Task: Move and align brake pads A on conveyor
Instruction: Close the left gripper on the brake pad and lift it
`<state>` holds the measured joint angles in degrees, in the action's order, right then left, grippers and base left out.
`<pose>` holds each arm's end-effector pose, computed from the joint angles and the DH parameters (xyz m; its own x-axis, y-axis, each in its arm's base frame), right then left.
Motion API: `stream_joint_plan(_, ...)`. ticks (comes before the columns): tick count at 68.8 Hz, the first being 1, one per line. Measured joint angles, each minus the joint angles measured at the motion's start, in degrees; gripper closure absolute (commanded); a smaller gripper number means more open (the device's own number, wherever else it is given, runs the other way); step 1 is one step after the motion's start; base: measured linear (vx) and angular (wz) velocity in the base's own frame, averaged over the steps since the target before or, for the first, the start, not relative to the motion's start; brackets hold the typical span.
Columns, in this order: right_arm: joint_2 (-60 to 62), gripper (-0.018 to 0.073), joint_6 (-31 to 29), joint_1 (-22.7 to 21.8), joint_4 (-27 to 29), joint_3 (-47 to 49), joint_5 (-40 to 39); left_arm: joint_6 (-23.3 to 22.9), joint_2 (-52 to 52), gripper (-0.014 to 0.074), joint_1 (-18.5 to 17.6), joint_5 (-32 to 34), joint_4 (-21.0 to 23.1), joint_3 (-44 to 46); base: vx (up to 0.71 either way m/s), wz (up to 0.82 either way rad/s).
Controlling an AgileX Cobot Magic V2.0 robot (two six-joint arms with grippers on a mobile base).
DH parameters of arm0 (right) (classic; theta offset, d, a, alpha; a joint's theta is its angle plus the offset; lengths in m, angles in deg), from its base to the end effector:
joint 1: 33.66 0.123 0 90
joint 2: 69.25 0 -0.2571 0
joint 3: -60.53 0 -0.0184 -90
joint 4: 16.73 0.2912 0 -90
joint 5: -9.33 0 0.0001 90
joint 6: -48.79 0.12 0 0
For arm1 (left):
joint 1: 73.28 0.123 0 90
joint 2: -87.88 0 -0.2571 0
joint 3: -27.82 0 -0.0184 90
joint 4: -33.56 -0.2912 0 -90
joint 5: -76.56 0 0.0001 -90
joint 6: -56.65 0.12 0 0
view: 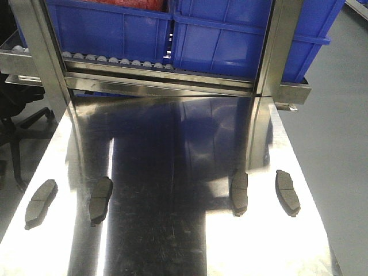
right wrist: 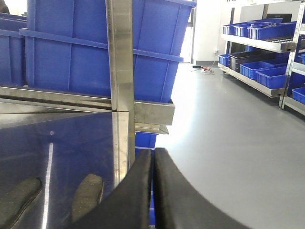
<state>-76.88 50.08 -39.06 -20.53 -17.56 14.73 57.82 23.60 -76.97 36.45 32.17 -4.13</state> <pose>0.1534 -0.0153 0.1948 -0.0236 -0.0415 -0.9989 0.0994 0.9941 -0.0436 0.2623 -0.0150 0.2545 -0.7192 0.0854 -0.6895 0.0817 0.9959 0.0382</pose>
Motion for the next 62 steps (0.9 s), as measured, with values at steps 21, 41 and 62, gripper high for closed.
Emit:
stream_joint_plan(21, 0.00, 0.0569, 0.00, 0.00, 0.00, 0.00, 0.00, 1.12, -25.87, 0.0074, -0.35, -12.13, -0.87, 15.81, 0.00, 0.00)
stream_joint_plan(41, 0.00, 0.0569, 0.00, 0.00, 0.00, 0.00, 0.00, -0.08, -41.84, 0.0076, -0.35, -16.16, -0.50, 22.81, 0.00, 0.00)
stream_joint_plan(62, 0.00, 0.0569, 0.00, 0.00, 0.00, 0.00, 0.00, -0.31, -47.64, 0.0078, -0.35, -16.26, 0.18, 22.91, 0.00, 0.00)
